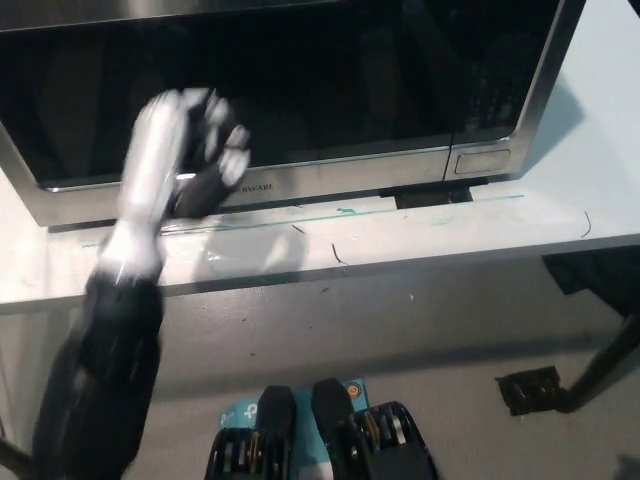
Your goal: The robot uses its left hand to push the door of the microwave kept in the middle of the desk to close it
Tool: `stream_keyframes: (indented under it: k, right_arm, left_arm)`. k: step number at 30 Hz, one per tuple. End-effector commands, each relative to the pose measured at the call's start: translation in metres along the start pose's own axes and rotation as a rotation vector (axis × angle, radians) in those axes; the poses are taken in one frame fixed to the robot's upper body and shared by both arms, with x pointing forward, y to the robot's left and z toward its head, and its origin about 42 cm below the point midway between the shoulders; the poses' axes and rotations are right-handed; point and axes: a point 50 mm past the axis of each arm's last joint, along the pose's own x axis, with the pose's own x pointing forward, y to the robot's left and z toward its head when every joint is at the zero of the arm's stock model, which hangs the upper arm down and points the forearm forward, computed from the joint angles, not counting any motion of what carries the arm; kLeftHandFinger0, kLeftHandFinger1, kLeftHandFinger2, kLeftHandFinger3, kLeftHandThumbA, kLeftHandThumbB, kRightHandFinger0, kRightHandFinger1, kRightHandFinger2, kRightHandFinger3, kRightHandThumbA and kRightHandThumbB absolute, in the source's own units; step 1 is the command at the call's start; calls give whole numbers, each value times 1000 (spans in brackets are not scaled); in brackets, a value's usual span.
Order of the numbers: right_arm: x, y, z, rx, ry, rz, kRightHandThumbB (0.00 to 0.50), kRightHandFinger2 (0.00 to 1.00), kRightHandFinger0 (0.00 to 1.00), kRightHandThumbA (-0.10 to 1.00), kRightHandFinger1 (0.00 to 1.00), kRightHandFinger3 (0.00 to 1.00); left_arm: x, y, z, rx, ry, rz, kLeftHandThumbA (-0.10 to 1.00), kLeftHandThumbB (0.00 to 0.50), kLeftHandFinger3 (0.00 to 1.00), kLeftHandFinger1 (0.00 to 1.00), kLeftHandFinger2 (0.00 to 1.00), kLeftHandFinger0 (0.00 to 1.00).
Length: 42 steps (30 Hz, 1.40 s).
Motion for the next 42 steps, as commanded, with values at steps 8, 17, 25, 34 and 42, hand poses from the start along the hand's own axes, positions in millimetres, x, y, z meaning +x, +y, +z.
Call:
stream_keyframes:
  k: [8,17,25,34,42]
  right_arm:
    - [10,-3,24,9,-68,-17,193,624,719,-100,645,512]
    - [11,0,26,-9,-70,-19,195,656,774,-100,690,522]
    - [11,-2,27,2,-80,-20,201,604,697,-100,635,506]
    - [13,1,30,-10,-77,-15,201,597,689,-100,630,520]
    - [14,1,30,0,-86,-11,195,602,675,-100,623,538]
  left_arm:
    - [-103,42,1,-109,162,175,-100,39,256,1,92,0]
    - [-186,31,-28,-94,487,212,-100,63,277,5,91,14]
    - [-253,2,-68,-55,816,273,-100,57,303,21,110,14]
    - [-273,-2,-103,-145,1156,406,-100,68,280,0,97,0]
    - [-276,8,-119,-92,1268,425,-100,53,354,40,152,30]
